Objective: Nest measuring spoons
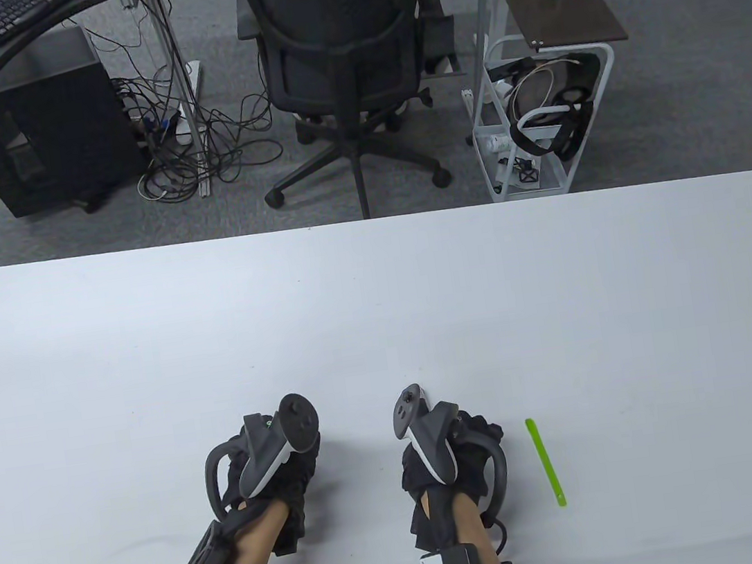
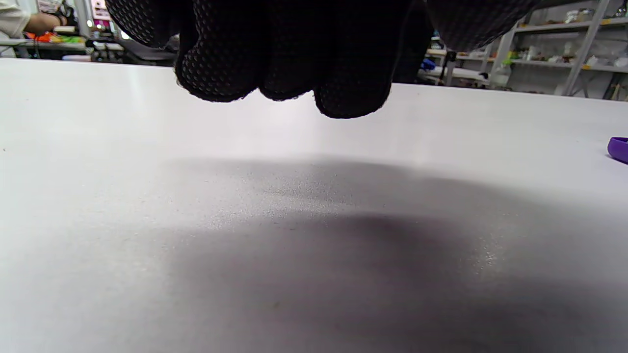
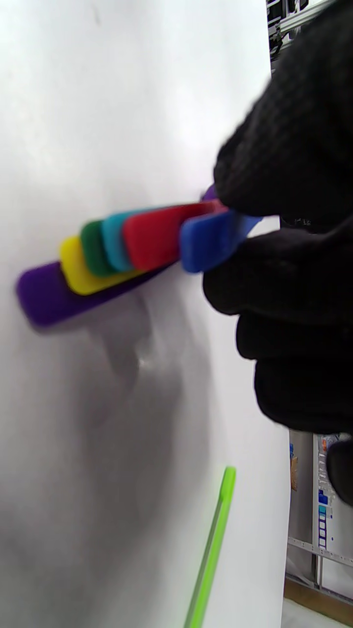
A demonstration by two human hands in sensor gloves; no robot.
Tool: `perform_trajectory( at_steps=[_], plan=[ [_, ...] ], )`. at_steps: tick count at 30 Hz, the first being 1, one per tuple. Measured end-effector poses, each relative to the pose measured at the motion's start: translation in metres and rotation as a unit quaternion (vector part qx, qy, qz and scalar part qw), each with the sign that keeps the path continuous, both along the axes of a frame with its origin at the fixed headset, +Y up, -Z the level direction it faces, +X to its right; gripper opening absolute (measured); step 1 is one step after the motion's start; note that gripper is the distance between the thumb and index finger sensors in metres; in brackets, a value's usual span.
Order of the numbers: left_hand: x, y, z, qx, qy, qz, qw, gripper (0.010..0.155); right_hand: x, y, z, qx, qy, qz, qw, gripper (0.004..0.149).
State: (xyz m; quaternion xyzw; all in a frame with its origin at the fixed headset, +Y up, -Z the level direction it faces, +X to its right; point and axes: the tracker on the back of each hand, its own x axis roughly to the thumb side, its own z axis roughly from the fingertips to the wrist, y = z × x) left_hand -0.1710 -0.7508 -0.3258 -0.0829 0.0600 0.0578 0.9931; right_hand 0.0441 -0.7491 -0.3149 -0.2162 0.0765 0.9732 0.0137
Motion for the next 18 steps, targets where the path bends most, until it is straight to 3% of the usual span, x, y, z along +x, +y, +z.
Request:
perform_trajectory(
  at_steps=[12, 18],
  plan=[
    [0.001, 0.002, 0.000, 0.001, 0.000, -0.004, 1.000, 0.054, -0.007, -0.004, 0.000, -0.003, 0.004, 0.027, 1.000, 0.042],
    [0.002, 0.002, 0.000, -0.001, -0.003, -0.006, 1.000, 0.055, -0.014, -0.006, 0.002, -0.017, 0.025, 0.079, 0.996, 0.042]
  ],
)
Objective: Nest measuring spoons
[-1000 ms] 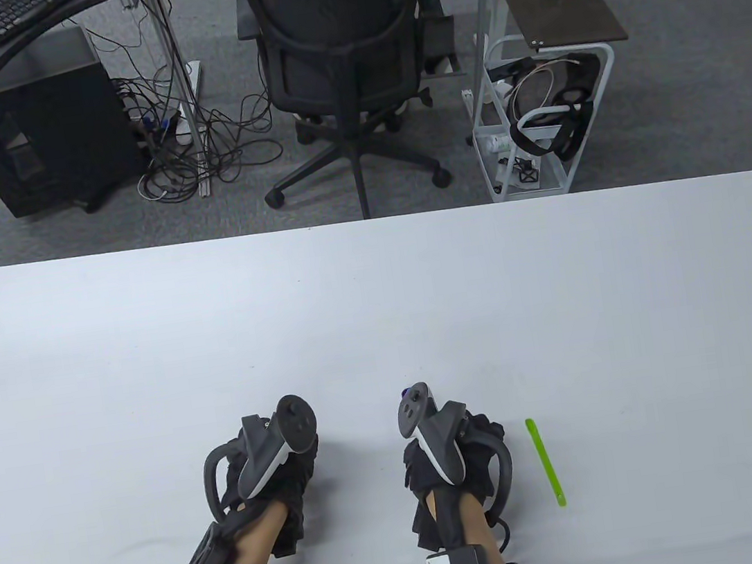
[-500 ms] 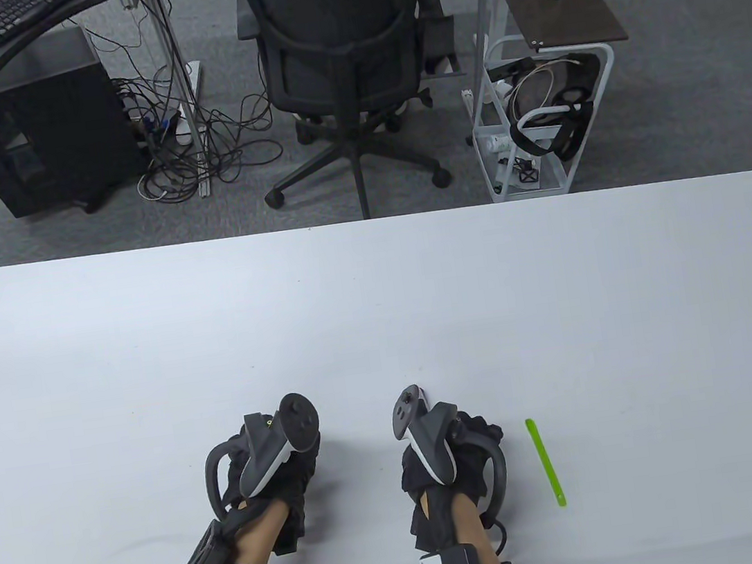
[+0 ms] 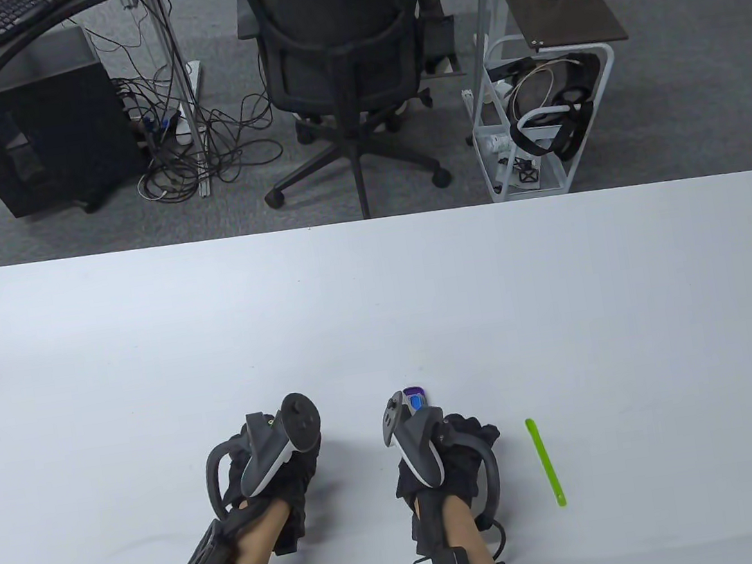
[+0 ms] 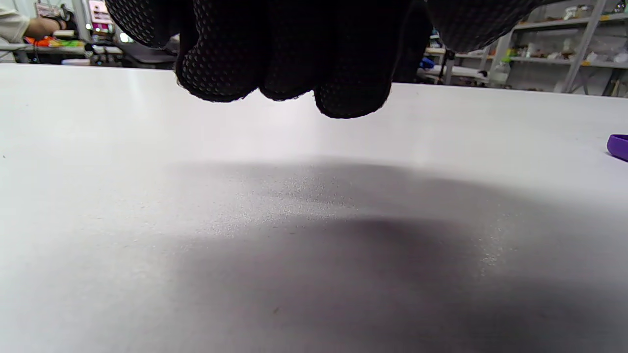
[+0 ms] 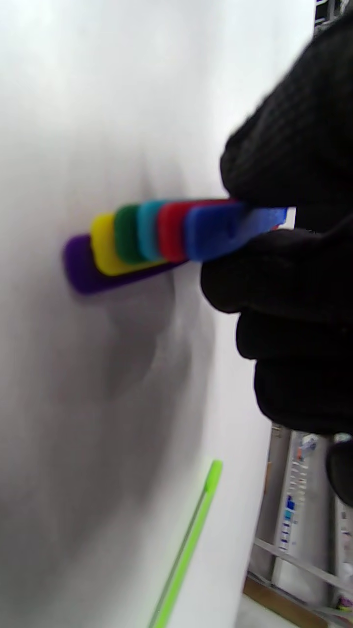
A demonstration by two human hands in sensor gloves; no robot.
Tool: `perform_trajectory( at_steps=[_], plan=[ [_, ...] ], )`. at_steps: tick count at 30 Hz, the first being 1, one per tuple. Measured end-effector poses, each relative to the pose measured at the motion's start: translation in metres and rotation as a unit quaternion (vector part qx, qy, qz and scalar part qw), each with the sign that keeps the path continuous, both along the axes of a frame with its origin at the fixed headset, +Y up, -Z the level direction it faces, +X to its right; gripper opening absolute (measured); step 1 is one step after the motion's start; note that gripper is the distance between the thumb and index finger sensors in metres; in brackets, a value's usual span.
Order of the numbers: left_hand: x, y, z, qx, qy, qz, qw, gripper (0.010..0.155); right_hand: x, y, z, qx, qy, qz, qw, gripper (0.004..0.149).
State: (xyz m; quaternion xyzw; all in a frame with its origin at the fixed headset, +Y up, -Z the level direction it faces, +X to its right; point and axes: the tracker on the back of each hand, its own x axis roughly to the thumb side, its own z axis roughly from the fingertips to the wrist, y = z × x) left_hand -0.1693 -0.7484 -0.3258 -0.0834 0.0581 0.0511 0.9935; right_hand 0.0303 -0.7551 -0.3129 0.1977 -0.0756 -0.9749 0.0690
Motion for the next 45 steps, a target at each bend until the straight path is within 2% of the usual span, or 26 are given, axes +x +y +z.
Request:
perform_trajectory(
  at_steps=[13, 20, 22, 24, 27, 31, 33, 37, 41, 45],
  plan=[
    [0.001, 0.000, 0.000, -0.001, -0.001, 0.000, 1.000, 0.055, -0.001, -0.003, -0.001, -0.006, 0.009, 0.016, 1.000, 0.045],
    [0.001, 0.002, 0.000, 0.005, -0.007, 0.009, 1.000, 0.054, 0.010, 0.008, -0.001, 0.011, 0.017, -0.008, 1.000, 0.050],
    [0.000, 0.002, 0.001, 0.007, -0.009, 0.009, 1.000, 0.054, 0.020, 0.015, -0.003, 0.017, 0.016, -0.021, 0.999, 0.051],
    [-0.001, 0.003, 0.000, 0.009, -0.011, 0.008, 1.000, 0.053, 0.028, 0.019, -0.010, -0.001, 0.012, -0.044, 0.999, 0.052],
    [-0.008, 0.007, 0.000, 0.027, -0.005, 0.053, 0.998, 0.050, 0.039, 0.022, -0.019, 0.010, 0.007, -0.074, 0.997, 0.052],
    [-0.015, 0.005, 0.000, 0.031, 0.000, 0.043, 0.999, 0.050, 0.055, 0.027, -0.029, -0.001, 0.017, -0.101, 0.995, 0.050],
    [-0.018, 0.002, -0.001, 0.021, 0.003, 0.038, 0.999, 0.050, 0.066, 0.032, -0.033, -0.011, 0.015, -0.105, 0.994, 0.047],
    [-0.023, -0.001, -0.003, 0.018, 0.010, 0.046, 0.999, 0.050, 0.103, 0.039, -0.038, 0.006, -0.008, -0.085, 0.996, 0.043],
    [-0.023, -0.002, -0.005, 0.015, 0.008, 0.040, 0.999, 0.049, 0.140, 0.033, -0.034, -0.003, -0.036, -0.083, 0.996, 0.044],
    [-0.022, -0.002, -0.004, 0.029, 0.002, 0.043, 0.999, 0.049, 0.166, 0.016, -0.025, -0.034, -0.058, -0.078, 0.995, 0.048]
  ],
)
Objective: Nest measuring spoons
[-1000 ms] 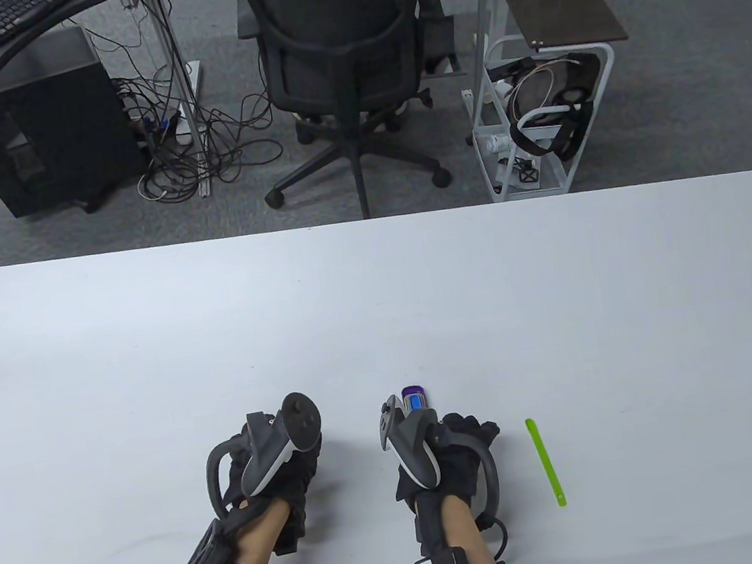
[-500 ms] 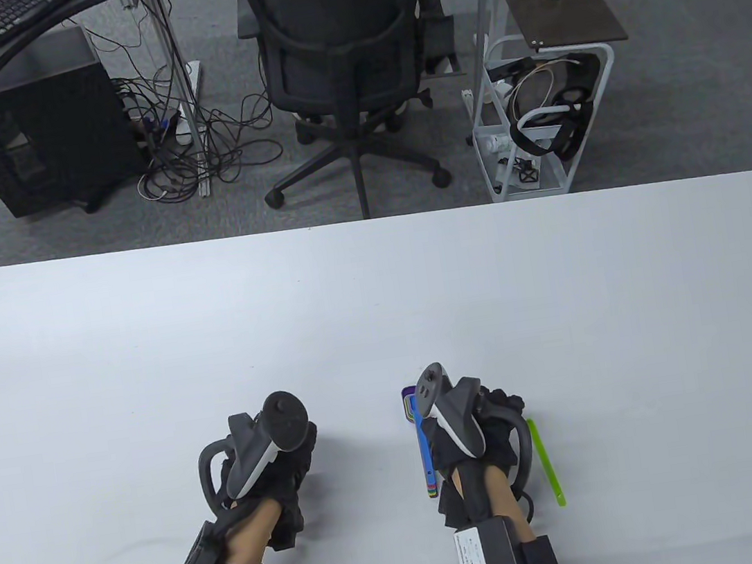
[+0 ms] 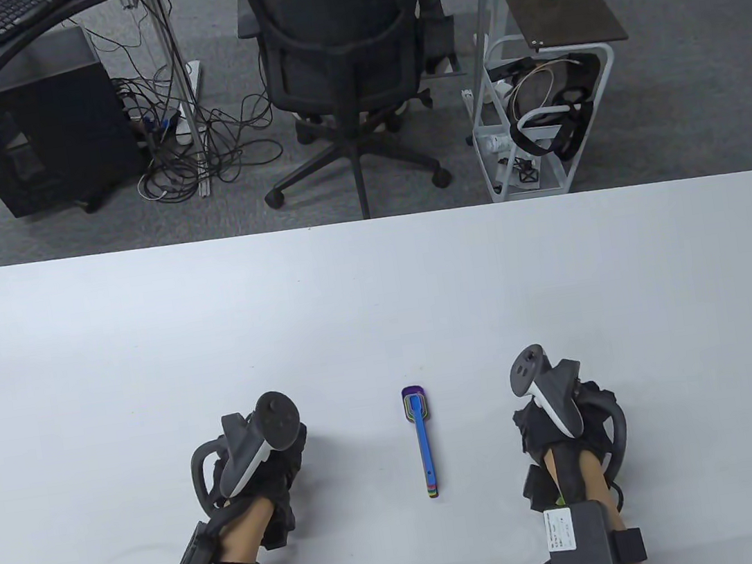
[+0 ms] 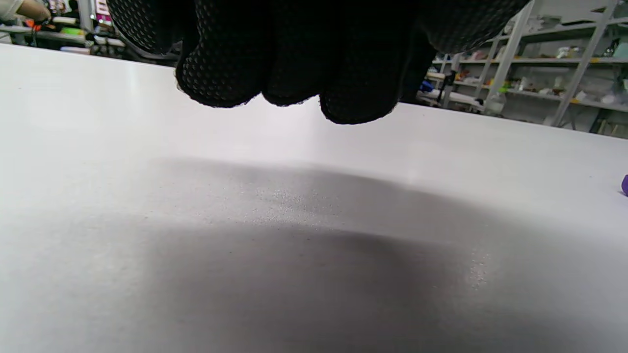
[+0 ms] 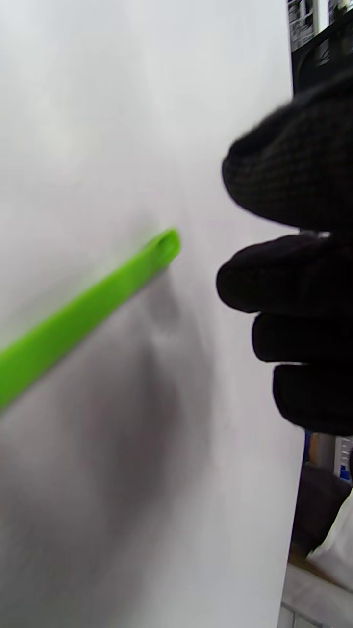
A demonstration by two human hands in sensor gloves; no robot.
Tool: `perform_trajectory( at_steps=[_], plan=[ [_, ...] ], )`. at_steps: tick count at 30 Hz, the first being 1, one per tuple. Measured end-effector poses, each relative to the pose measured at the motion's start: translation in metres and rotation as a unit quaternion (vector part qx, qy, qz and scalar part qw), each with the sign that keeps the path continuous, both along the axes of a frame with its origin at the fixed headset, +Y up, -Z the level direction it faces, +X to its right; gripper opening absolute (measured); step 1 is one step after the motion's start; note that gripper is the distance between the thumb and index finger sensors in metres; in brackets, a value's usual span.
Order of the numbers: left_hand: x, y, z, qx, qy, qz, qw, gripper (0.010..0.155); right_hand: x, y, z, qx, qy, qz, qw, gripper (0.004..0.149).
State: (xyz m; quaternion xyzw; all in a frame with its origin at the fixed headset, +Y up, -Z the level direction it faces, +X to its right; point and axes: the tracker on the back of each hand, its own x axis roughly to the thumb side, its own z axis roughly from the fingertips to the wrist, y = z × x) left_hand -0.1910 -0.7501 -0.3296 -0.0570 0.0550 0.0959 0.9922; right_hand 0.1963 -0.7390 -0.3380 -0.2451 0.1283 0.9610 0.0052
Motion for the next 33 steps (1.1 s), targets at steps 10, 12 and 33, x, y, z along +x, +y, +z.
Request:
perform_trajectory(
  at_steps=[10, 12, 33],
  plan=[
    [0.008, -0.004, 0.006, -0.008, -0.011, -0.026, 1.000, 0.049, 0.013, -0.023, 0.012, -0.044, -0.007, -0.026, 0.999, 0.054],
    [0.008, -0.005, 0.007, -0.007, -0.010, -0.023, 1.000, 0.049, 0.011, -0.025, 0.012, -0.050, -0.003, -0.012, 0.999, 0.053],
    [0.014, -0.008, 0.009, -0.019, -0.009, -0.031, 0.999, 0.049, -0.007, -0.033, 0.013, 0.009, 0.019, 0.057, 0.998, 0.043]
  ],
)
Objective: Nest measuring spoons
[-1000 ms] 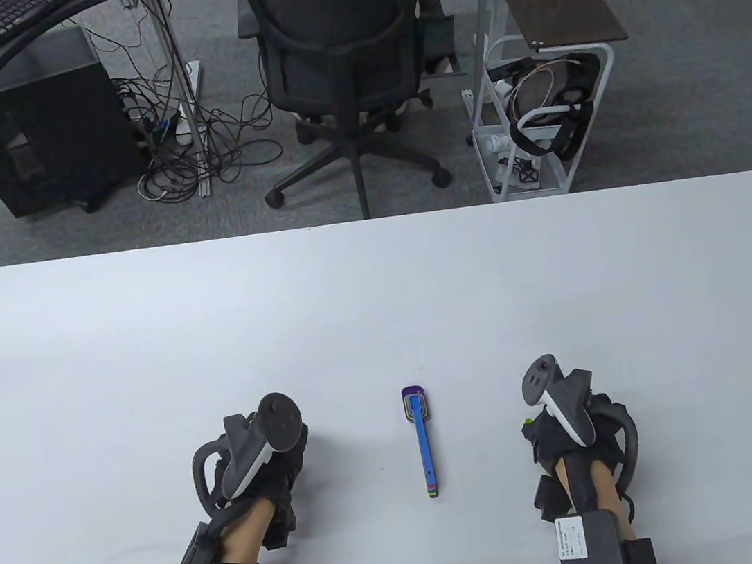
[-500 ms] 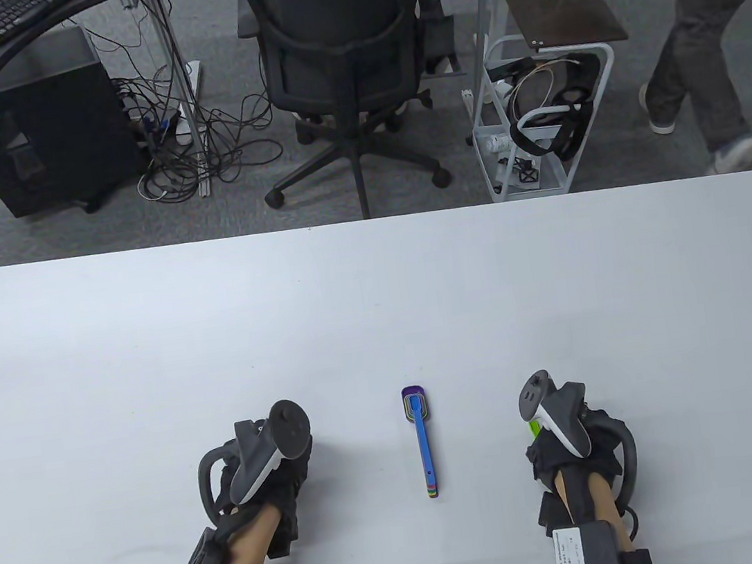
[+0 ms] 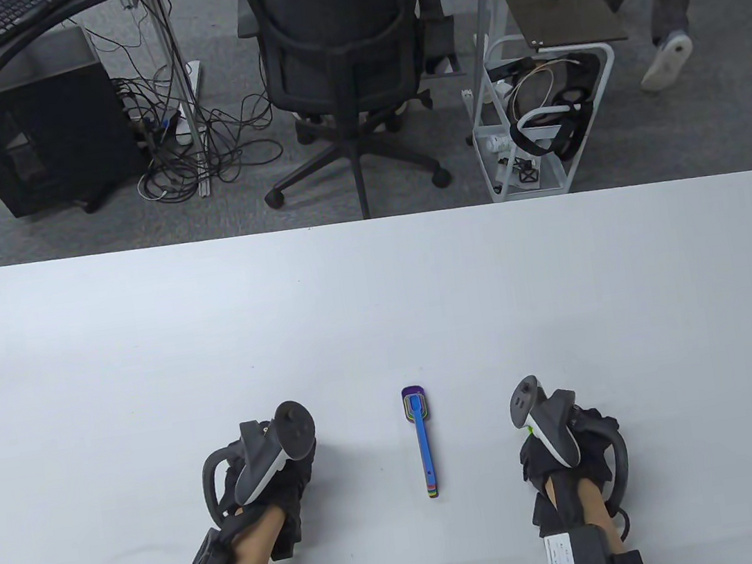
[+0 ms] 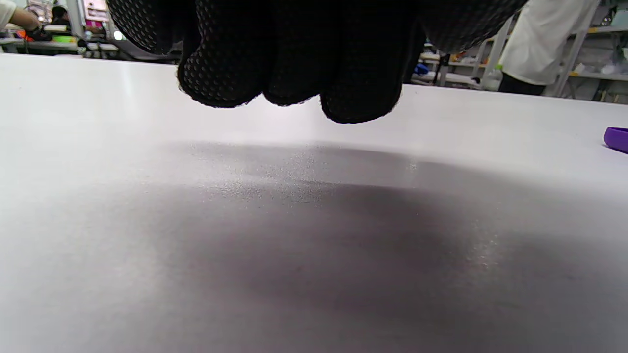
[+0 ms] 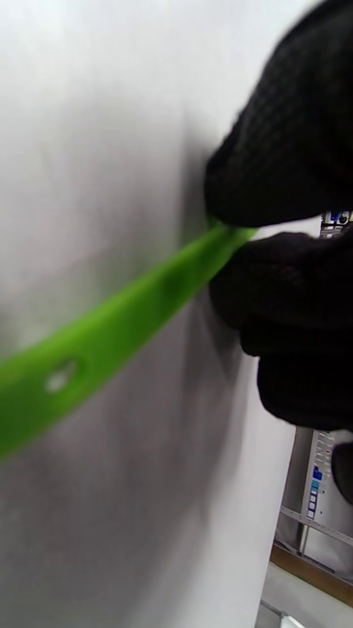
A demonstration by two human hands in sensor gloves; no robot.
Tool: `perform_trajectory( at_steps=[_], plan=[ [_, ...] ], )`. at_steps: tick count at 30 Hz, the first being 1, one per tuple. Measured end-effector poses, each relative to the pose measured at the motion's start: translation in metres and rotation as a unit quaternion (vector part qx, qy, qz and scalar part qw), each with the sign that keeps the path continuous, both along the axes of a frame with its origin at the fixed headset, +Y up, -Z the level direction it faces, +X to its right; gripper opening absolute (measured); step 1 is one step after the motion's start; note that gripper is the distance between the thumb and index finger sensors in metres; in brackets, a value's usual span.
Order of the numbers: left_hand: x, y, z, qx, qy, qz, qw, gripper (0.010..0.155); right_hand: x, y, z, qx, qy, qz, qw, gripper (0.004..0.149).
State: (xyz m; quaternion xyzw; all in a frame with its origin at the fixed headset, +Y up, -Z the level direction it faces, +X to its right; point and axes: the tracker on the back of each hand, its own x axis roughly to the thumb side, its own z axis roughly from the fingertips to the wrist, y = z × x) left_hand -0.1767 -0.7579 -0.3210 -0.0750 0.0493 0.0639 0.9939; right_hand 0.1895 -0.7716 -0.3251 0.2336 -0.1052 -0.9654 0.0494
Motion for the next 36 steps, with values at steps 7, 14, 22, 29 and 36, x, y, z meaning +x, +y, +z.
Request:
perform_trajectory(
  at_steps=[7, 14, 22, 29, 36],
  plan=[
    [0.001, 0.000, -0.001, 0.001, -0.002, 0.002, 1.000, 0.049, -0.002, 0.009, 0.004, 0.015, 0.002, -0.061, 0.998, 0.043],
    [0.000, 0.001, -0.001, 0.002, -0.001, 0.006, 1.000, 0.049, -0.036, 0.028, 0.000, 0.039, 0.047, -0.103, 0.993, 0.043],
    [0.001, 0.002, -0.001, 0.006, 0.003, -0.004, 1.000, 0.049, -0.075, 0.047, -0.009, 0.044, 0.059, -0.084, 0.994, 0.043],
    [0.002, 0.006, -0.001, 0.019, 0.000, 0.008, 1.000, 0.049, -0.116, 0.051, -0.019, 0.033, 0.074, -0.060, 0.995, 0.043],
    [0.003, 0.004, -0.003, 0.010, -0.005, 0.005, 1.000, 0.049, -0.136, 0.040, -0.033, 0.013, 0.059, -0.070, 0.996, 0.042]
  ],
)
